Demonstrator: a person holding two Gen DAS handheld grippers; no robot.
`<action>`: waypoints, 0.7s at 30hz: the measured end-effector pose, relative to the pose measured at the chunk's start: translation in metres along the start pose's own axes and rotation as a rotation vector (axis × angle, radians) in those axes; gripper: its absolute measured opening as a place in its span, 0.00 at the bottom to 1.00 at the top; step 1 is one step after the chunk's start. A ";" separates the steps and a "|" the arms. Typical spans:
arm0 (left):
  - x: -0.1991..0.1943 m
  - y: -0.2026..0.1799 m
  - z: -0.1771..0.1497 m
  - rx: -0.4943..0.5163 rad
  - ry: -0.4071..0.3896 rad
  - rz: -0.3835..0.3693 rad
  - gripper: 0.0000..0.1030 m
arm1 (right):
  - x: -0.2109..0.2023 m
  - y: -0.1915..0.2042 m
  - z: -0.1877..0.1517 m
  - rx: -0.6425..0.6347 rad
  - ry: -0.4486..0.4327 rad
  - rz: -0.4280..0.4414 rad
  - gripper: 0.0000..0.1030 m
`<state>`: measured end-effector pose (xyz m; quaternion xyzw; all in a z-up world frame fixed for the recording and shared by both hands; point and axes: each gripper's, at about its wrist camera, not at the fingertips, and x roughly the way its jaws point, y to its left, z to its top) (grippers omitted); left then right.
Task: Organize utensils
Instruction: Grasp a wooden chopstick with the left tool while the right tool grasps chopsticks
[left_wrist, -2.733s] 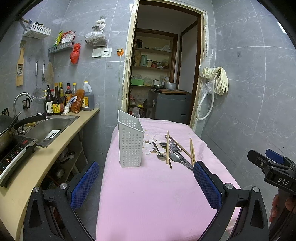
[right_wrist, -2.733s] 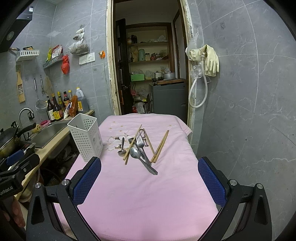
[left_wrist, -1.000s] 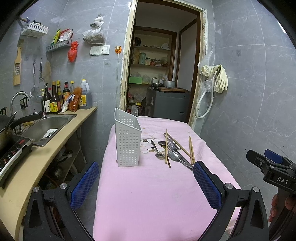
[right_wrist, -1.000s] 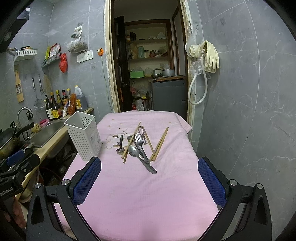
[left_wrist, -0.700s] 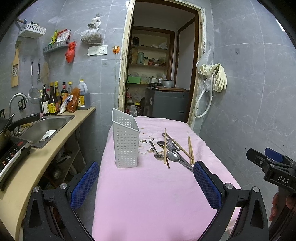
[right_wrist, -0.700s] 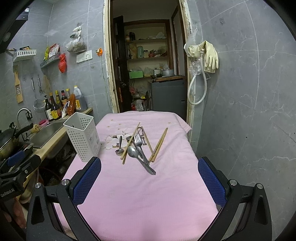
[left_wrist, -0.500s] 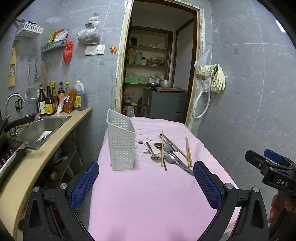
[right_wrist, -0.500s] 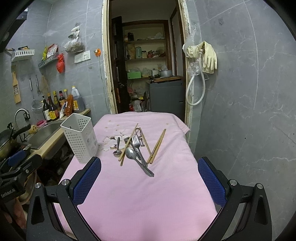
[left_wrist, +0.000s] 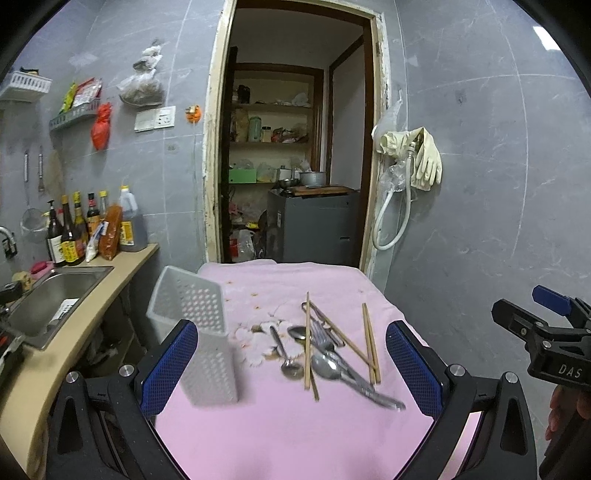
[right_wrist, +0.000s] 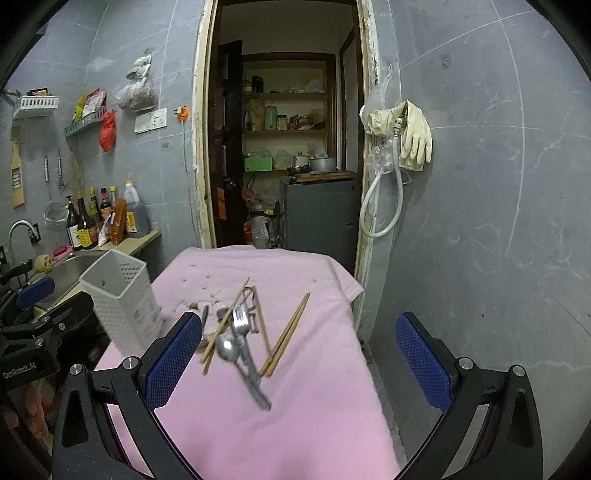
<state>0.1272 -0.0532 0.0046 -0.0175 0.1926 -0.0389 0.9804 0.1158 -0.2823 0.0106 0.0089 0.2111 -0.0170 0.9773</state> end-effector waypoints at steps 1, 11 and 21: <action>0.009 -0.002 0.003 0.001 0.001 -0.002 1.00 | 0.008 -0.003 0.003 0.001 0.002 0.002 0.99; 0.113 -0.024 0.034 0.008 0.025 0.003 1.00 | 0.110 -0.033 0.033 -0.022 0.015 0.014 0.99; 0.215 -0.032 0.035 -0.006 0.101 0.031 1.00 | 0.230 -0.043 0.039 -0.036 0.070 0.065 0.99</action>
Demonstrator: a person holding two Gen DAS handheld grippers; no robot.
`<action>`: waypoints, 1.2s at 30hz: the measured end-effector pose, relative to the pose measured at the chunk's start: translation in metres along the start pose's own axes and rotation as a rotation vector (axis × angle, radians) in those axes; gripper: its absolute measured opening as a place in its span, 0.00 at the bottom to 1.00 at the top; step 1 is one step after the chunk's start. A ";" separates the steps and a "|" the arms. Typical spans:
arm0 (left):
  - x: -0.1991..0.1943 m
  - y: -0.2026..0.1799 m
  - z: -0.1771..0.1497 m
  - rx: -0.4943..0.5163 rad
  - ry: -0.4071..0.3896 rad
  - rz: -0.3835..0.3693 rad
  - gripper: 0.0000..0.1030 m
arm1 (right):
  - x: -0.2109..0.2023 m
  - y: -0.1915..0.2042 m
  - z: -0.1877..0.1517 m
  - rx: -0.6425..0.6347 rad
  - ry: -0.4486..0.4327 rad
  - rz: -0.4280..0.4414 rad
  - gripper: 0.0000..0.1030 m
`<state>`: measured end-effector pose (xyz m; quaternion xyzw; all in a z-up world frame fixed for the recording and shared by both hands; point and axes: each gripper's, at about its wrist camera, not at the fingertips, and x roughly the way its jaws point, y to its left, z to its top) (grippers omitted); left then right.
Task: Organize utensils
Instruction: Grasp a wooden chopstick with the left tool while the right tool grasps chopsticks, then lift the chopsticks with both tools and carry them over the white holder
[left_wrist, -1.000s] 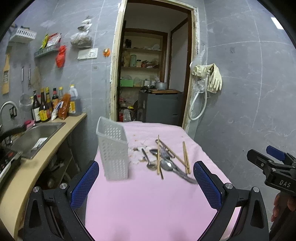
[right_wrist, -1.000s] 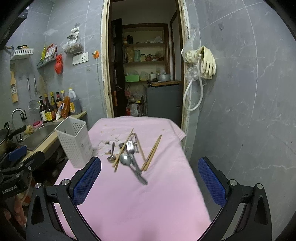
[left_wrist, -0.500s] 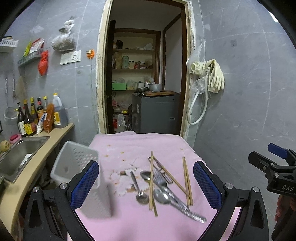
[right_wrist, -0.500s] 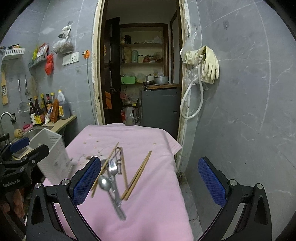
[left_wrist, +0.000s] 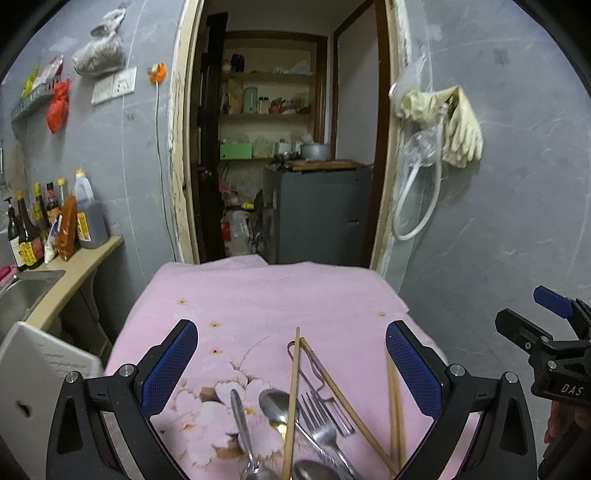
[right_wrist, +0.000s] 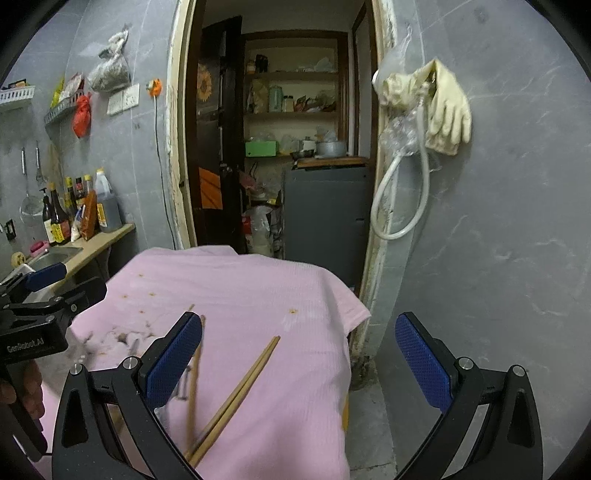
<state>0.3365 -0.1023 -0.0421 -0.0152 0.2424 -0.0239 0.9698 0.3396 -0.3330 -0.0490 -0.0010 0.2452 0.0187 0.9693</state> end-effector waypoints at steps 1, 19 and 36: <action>0.009 -0.001 -0.001 -0.002 0.012 0.005 1.00 | 0.010 -0.001 -0.003 0.004 0.009 0.005 0.99; 0.124 0.012 -0.035 -0.093 0.290 -0.027 0.51 | 0.145 0.018 -0.070 0.144 0.345 0.120 0.50; 0.157 0.021 -0.044 -0.193 0.413 -0.131 0.08 | 0.167 0.035 -0.074 0.172 0.440 0.209 0.12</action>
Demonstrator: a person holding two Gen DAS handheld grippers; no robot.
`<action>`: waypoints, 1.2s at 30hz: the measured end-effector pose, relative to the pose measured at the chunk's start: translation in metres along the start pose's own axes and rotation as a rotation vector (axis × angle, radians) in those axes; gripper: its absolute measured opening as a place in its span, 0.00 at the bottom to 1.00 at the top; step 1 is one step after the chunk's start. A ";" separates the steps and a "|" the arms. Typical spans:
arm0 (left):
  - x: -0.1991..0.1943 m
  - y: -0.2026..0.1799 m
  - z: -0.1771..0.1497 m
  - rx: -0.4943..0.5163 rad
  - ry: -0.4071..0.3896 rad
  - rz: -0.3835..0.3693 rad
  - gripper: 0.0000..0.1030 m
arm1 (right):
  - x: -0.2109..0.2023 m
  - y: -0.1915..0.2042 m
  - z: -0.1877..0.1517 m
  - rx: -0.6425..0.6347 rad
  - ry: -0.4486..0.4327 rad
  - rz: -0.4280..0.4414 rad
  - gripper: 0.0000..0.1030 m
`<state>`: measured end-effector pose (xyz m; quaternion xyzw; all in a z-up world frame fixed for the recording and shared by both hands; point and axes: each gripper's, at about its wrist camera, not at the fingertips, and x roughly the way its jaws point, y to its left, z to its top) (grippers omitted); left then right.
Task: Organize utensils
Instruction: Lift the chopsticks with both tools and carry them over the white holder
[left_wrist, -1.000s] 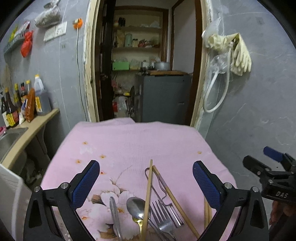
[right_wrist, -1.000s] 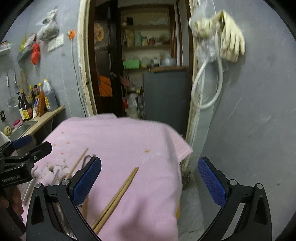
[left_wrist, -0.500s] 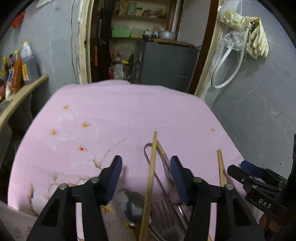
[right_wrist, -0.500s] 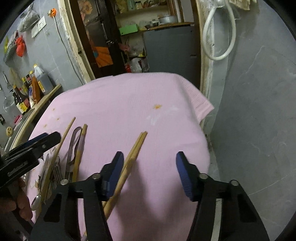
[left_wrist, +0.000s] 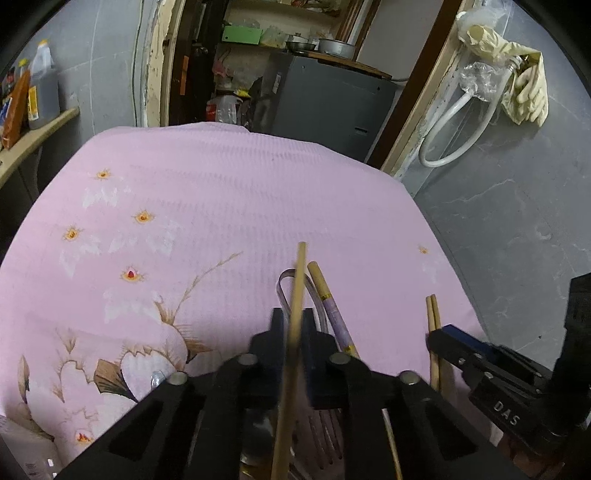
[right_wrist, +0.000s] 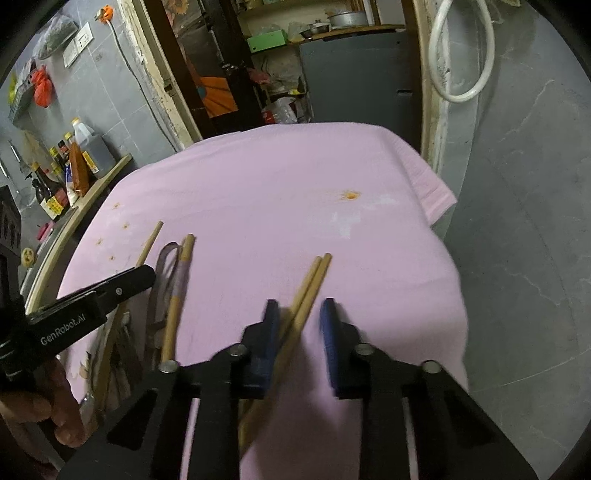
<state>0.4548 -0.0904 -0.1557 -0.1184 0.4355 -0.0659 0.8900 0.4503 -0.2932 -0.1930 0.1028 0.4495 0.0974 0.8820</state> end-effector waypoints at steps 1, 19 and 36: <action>-0.001 0.001 0.001 0.001 0.000 -0.003 0.08 | 0.000 -0.001 0.002 0.018 0.008 0.016 0.11; -0.082 -0.004 0.010 0.032 -0.096 -0.050 0.06 | -0.061 -0.006 -0.011 0.185 -0.047 0.206 0.05; -0.198 -0.005 -0.023 0.174 -0.193 -0.133 0.06 | -0.210 0.053 -0.040 0.003 -0.266 0.154 0.05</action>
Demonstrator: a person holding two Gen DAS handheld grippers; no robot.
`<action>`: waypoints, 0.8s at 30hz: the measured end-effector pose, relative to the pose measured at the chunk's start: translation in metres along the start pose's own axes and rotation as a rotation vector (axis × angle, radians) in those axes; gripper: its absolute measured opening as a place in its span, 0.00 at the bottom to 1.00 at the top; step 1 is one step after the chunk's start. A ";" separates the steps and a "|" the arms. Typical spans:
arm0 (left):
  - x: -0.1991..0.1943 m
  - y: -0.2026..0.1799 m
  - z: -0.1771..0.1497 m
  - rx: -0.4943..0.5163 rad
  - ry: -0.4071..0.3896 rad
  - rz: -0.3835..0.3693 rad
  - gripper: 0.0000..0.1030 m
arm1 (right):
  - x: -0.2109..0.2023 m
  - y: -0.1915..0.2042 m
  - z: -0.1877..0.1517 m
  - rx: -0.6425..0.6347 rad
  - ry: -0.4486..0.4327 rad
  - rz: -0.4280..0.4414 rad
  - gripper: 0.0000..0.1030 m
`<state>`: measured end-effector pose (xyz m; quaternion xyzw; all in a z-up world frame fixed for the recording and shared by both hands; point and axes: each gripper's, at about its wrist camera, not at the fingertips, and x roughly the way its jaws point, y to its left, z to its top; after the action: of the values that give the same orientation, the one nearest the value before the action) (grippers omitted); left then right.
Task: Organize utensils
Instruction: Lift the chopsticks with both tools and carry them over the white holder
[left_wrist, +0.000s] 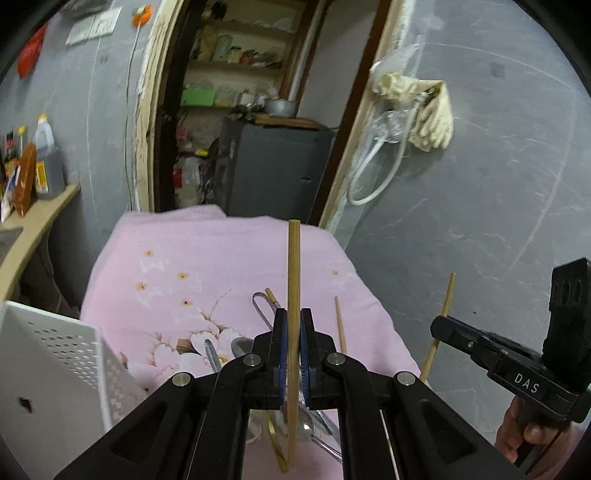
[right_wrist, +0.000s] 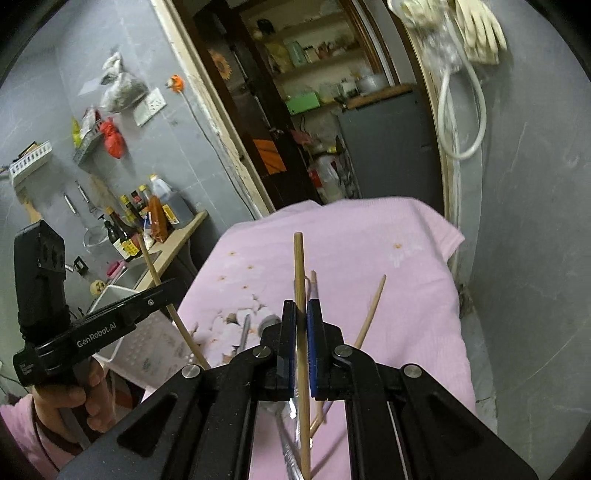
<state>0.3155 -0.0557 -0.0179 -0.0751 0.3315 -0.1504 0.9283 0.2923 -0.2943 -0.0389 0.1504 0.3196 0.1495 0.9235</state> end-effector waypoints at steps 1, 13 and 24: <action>-0.006 -0.001 0.001 0.009 -0.008 -0.002 0.06 | -0.006 0.004 0.000 -0.003 -0.010 0.002 0.05; -0.111 0.022 0.058 0.049 -0.208 0.041 0.06 | -0.064 0.100 0.052 -0.130 -0.214 0.112 0.05; -0.173 0.083 0.077 0.040 -0.352 0.190 0.06 | -0.046 0.208 0.090 -0.278 -0.340 0.333 0.05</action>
<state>0.2566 0.0824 0.1241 -0.0501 0.1665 -0.0531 0.9833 0.2774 -0.1385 0.1316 0.0958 0.1072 0.3140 0.9385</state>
